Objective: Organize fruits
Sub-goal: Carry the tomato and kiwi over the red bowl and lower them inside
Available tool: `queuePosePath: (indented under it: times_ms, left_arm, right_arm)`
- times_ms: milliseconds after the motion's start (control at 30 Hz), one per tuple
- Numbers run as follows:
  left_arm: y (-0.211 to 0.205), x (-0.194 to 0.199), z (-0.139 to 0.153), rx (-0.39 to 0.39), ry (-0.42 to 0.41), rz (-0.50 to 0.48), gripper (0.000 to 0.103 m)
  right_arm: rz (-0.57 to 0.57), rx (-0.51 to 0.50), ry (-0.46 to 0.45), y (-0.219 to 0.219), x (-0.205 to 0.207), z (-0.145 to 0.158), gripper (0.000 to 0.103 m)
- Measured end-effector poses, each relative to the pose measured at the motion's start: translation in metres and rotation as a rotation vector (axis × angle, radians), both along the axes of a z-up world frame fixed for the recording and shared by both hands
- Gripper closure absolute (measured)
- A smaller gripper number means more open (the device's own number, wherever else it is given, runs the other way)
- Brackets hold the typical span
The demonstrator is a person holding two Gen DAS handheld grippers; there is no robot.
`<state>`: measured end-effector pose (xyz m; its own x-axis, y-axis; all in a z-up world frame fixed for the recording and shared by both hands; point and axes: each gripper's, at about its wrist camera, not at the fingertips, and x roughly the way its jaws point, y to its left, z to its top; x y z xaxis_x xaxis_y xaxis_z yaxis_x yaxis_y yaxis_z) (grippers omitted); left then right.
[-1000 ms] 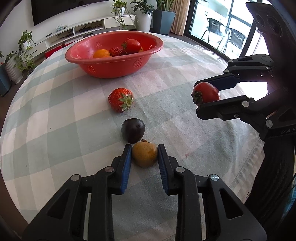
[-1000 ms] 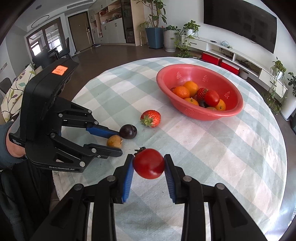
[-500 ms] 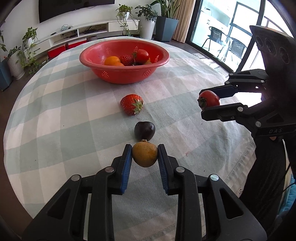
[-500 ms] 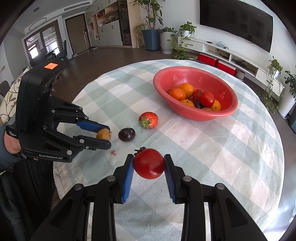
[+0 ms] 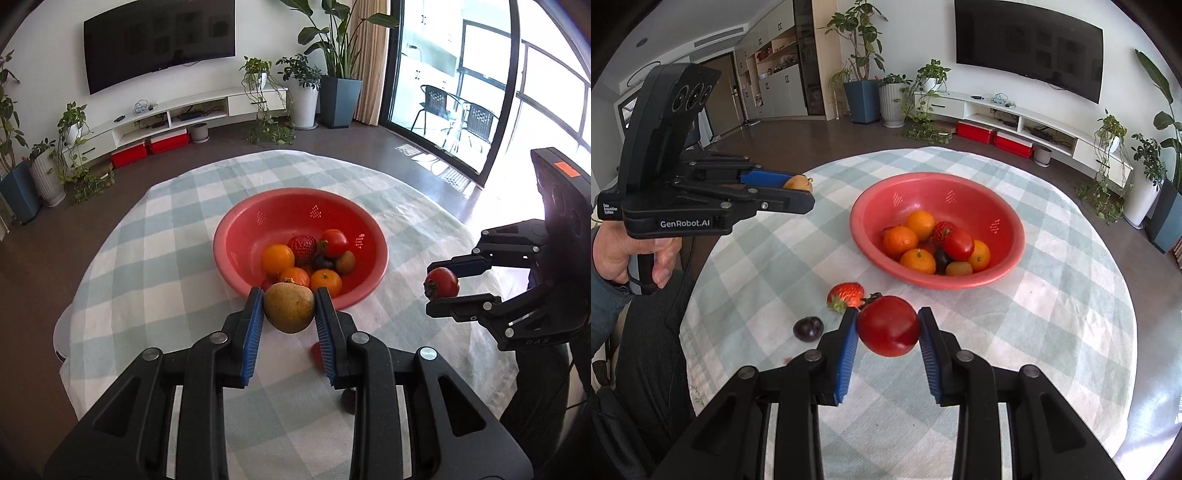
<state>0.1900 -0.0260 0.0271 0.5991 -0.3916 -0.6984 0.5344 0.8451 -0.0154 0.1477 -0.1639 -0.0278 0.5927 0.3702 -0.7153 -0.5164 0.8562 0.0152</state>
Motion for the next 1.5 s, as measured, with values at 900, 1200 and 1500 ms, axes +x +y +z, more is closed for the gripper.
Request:
queuePosePath:
  times_ms: [900,1200,1500]
  left_arm:
    - [-0.064,0.147,-0.074,0.137,0.075,-0.029,0.077]
    - [-0.071,0.156,-0.088,0.134,0.098,-0.028,0.076]
    - [-0.070,0.153,-0.087,0.130,0.094,-0.015,0.053]
  right_arm:
    - [-0.290,-0.025,-0.016,-0.005,0.131,-0.031,0.068]
    - [-0.307,-0.062,-0.026,-0.005,0.134,-0.041,0.068]
    - [-0.316,-0.059,-0.022,-0.006,0.134,-0.042,0.067]
